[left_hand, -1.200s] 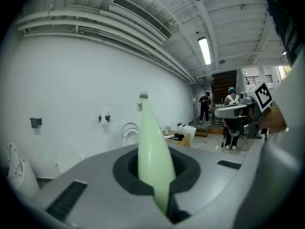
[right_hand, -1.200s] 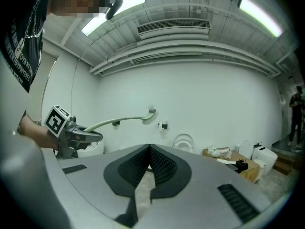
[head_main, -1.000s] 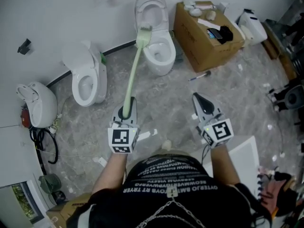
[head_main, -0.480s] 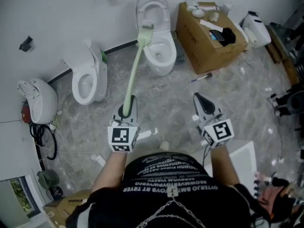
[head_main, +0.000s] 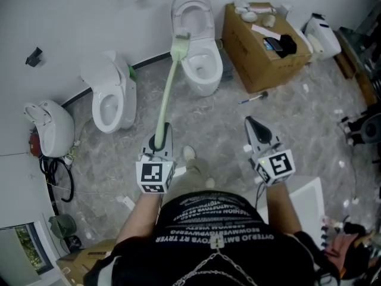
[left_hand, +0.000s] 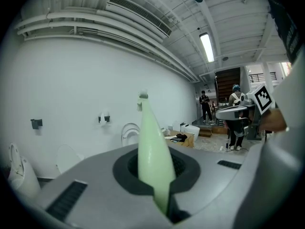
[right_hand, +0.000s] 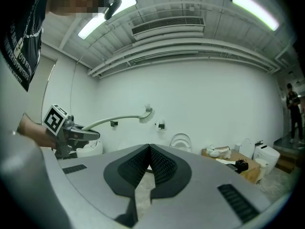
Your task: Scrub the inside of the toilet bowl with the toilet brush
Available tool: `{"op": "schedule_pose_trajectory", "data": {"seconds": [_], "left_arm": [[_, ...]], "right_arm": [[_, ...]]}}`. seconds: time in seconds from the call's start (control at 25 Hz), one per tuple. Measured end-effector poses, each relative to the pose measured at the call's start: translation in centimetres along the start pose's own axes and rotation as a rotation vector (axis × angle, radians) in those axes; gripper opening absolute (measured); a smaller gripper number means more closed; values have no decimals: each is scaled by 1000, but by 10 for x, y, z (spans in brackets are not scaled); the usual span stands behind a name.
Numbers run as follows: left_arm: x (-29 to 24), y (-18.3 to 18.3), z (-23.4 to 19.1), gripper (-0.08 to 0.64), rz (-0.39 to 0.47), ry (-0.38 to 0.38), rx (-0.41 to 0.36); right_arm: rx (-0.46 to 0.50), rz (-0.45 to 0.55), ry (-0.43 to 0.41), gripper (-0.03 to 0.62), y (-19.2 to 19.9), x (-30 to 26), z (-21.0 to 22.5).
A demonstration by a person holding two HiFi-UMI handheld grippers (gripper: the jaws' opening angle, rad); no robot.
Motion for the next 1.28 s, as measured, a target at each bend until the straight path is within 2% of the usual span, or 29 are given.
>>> {"op": "schedule_pose_trajectory", "data": {"seconds": [0.4,0.56,1.28], "left_arm": [[-16,7,-8,2,12,9,-17],[-24,5,-19,2,4,6,4],[-113,2,-51,2,-10,45,-14]], "right_arm": [[-1,0,-5,3,6,-20,6],[9,-3,-9,3,2,-36,9],[-13,-17,28,3,12,-101,54]]}}
Point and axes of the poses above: the fingertips, and each gripper's own axes: x backward along the fingers, z to its right, y out of its underside, the point moved 10 cm from there along x, backward along the fingers, and after that the axes turned 10 degrees about z, right-handed, at the moved point
